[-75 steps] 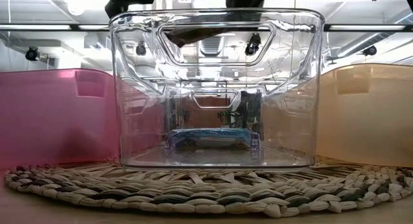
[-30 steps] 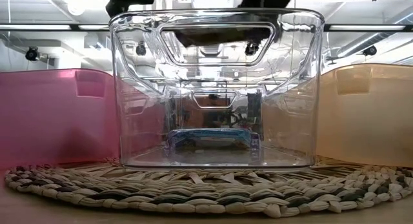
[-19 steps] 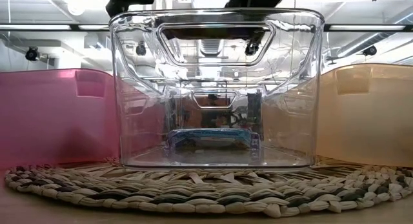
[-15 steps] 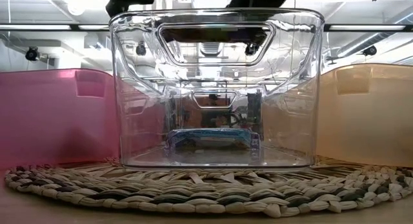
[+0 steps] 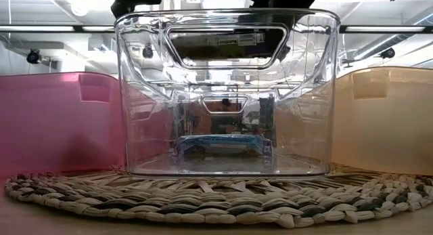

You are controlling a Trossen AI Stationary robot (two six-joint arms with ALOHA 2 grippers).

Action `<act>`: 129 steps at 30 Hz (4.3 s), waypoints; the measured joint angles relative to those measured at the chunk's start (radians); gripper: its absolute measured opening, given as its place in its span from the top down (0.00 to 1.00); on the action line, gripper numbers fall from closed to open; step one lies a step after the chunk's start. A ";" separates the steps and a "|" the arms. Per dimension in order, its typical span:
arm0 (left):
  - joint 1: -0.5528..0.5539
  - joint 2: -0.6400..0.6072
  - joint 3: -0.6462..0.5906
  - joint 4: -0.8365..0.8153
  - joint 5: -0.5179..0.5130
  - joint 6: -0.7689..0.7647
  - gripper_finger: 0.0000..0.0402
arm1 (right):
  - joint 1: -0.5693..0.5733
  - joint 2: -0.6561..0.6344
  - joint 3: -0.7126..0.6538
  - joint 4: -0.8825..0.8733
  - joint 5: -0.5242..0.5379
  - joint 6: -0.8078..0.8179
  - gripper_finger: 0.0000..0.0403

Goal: Pick and place Granola Bars by type
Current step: Put the blue granola bar into the transparent bin, then put the red granola bar into the pink bin

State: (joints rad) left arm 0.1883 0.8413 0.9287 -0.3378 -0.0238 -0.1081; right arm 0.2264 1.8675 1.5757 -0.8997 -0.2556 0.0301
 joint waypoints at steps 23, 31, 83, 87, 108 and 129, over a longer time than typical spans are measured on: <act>0.000 0.000 0.000 0.000 0.002 0.000 1.00 | -0.017 -0.025 0.072 -0.031 0.170 0.064 0.71; 0.000 0.000 0.000 0.000 -0.002 0.006 1.00 | -0.138 -0.133 0.092 -0.047 0.200 0.138 0.84; 0.424 0.968 0.882 -0.494 0.561 0.455 0.84 | -0.283 -0.446 -0.049 -0.039 0.277 0.199 0.98; 0.425 1.025 0.920 -0.501 0.511 0.480 0.70 | -0.283 -0.446 -0.050 -0.040 0.274 0.202 0.98; 0.408 1.242 0.918 -0.494 0.290 0.843 0.48 | -0.286 -0.447 -0.050 -0.096 0.195 0.204 0.98; 0.410 1.436 1.049 -0.433 0.205 0.829 0.48 | -0.286 -0.452 -0.050 -0.139 0.191 0.207 0.98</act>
State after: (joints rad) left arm 0.5983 2.2777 1.9781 -0.7707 0.1812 0.7210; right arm -0.0601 1.4154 1.5257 -1.0386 -0.0641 0.2370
